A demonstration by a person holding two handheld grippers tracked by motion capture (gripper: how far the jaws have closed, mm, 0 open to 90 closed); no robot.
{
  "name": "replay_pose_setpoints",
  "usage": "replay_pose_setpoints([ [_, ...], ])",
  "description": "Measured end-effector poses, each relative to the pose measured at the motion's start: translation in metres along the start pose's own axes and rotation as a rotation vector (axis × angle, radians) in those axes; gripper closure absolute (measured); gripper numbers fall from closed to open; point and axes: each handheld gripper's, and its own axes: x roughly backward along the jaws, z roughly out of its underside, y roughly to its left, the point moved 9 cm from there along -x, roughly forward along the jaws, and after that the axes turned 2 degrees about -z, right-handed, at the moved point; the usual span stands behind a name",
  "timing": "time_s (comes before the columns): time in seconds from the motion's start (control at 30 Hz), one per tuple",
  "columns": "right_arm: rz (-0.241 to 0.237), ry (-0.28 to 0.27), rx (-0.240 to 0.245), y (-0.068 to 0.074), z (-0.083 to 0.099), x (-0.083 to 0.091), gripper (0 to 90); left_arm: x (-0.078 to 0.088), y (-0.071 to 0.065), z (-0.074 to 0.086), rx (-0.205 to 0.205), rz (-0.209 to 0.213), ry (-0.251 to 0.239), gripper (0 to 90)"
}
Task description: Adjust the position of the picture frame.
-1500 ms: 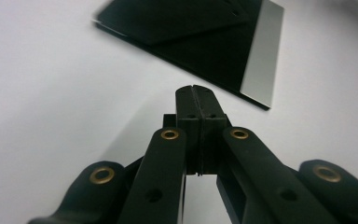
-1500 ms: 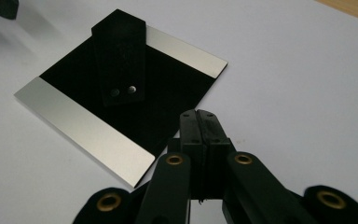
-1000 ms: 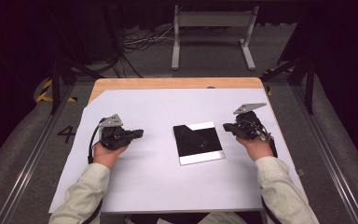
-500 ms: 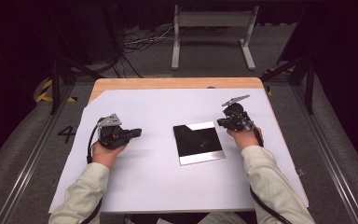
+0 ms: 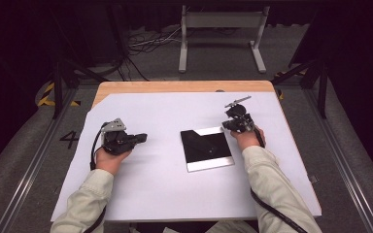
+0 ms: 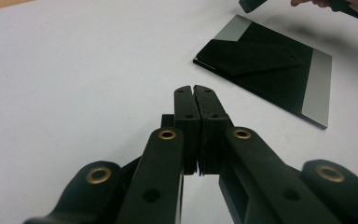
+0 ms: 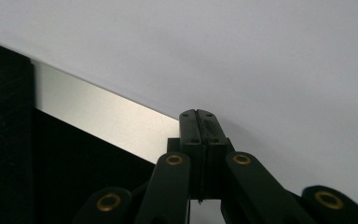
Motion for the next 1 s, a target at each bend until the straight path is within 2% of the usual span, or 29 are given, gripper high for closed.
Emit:
replay_pose_setpoints([
  [0.17, 0.001, 0.007, -0.016, -0.001, 0.0, -0.007, 90.0, 0.0, 0.0, 0.001, 0.004, 0.0, 0.003, 88.5],
  [0.3, 0.013, 0.014, -0.008, 0.0, 0.0, -0.01, 90.0, 0.0, 0.001, 0.0, 0.002, 0.003, 0.001, 88.2],
  [0.47, 0.0, 0.023, -0.021, -0.001, -0.001, -0.011, 90.0, -0.001, 0.0, 0.001, 0.001, 0.006, 0.007, 88.3],
  [0.57, 0.01, 0.032, 0.008, 0.0, -0.002, -0.012, 90.0, -0.002, -0.001, 0.0, 0.0, 0.002, 0.006, 88.3],
  [0.7, -0.011, 0.027, 0.038, 0.009, -0.006, -0.016, 90.0, -0.003, -0.001, 0.001, -0.001, 0.003, 0.009, 88.3],
  [0.9, -0.044, 0.035, 0.153, 0.04, -0.017, -0.025, 90.0, -0.003, 0.0, 0.001, 0.001, 0.004, 0.009, 88.3],
  [1.0, -0.053, 0.031, 0.173, 0.049, -0.02, -0.028, 90.0, -0.002, -0.001, 0.001, 0.003, 0.006, 0.009, 88.4],
])
